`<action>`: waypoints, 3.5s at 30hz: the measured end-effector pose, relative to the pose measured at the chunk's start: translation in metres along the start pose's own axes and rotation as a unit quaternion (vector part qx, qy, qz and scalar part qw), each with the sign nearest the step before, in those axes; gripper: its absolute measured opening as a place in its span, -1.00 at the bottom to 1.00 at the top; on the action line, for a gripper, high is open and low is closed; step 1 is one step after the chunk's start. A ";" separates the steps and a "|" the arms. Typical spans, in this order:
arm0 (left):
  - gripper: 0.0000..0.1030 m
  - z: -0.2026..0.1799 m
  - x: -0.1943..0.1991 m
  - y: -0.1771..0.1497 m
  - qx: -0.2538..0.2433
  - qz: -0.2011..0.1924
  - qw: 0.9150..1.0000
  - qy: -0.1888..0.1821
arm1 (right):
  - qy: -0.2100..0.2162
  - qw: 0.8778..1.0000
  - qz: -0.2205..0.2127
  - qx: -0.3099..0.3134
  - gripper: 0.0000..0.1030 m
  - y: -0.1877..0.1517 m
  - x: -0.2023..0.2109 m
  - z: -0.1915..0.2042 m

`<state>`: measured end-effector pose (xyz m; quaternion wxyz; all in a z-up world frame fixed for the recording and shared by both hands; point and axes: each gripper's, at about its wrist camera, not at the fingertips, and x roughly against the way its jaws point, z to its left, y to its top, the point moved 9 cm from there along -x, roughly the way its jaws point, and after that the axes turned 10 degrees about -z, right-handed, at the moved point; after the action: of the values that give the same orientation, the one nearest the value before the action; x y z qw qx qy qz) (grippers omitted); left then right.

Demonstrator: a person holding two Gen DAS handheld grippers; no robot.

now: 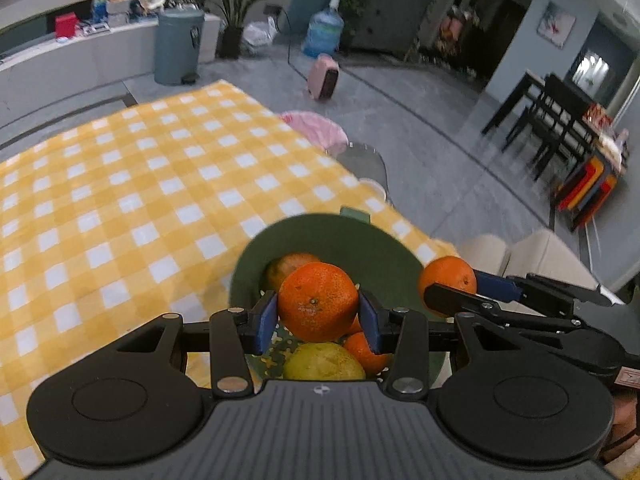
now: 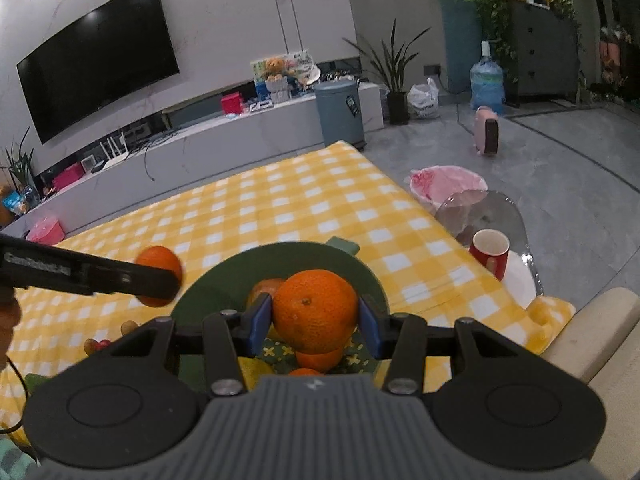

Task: Organize fruits
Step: 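Carry both oranges over the green colander and lower them in, then open both tools to release the oranges and withdraw from the colander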

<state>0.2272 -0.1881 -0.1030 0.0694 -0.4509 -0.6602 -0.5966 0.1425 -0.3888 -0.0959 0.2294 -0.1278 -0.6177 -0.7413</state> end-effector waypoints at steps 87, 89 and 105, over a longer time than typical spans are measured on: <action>0.55 0.069 0.081 -0.037 -0.028 0.007 0.990 0.138 | 0.032 0.998 0.057 0.018 -0.72 -0.037 -0.064 0.021; 0.55 0.070 0.089 -0.037 -0.034 0.004 0.989 0.143 | 0.033 0.998 0.057 0.011 -0.72 -0.037 -0.063 0.021; 0.55 0.083 0.152 -0.048 -0.050 -0.027 0.986 0.155 | 0.077 0.997 -0.014 0.023 -0.56 -0.022 -0.005 0.083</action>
<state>0.1428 -0.0340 -0.0657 0.1320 -0.3380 -0.6224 -0.6935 0.1281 -0.3039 -0.1004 0.2685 -0.0559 -0.6169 -0.7378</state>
